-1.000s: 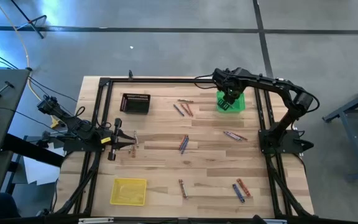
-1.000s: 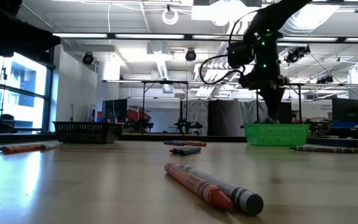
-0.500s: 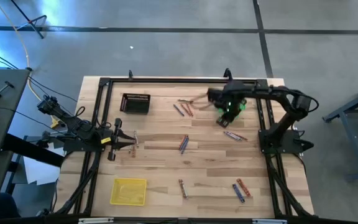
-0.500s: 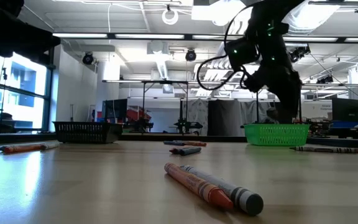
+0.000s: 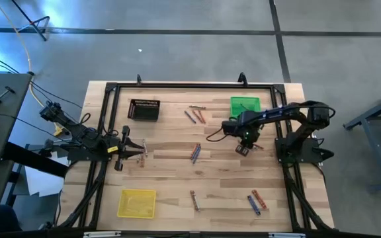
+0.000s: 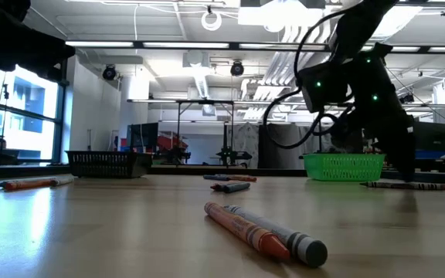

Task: Sort crayons
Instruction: Put the orange crayon into the black bin

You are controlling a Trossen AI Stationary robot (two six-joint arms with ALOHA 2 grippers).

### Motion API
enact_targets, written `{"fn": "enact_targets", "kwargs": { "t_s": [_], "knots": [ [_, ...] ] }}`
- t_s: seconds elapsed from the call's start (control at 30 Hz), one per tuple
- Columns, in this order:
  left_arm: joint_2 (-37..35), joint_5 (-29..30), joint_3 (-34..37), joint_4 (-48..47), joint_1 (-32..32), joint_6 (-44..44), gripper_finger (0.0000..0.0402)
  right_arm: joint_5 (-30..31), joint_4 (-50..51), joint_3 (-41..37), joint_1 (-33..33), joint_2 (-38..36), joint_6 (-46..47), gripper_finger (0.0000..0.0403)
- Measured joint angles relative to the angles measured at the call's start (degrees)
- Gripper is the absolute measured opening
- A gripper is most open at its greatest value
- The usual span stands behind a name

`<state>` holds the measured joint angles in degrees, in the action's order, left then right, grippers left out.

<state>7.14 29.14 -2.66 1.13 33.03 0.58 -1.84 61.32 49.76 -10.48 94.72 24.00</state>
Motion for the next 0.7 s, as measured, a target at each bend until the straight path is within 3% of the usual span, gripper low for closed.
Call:
{"fn": "enact_targets", "kwargs": {
  "t_s": [0.37,0.7],
  "knots": [
    [-0.01,0.01,0.00,-0.01,0.01,0.04,0.0070,7.19,2.02,0.02,-2.25,0.00,0.01,0.0099],
    [-0.02,0.01,0.00,-0.01,0.01,0.04,0.0070,4.74,2.03,0.02,-2.40,0.00,2.12,0.0098]
  ]
}}
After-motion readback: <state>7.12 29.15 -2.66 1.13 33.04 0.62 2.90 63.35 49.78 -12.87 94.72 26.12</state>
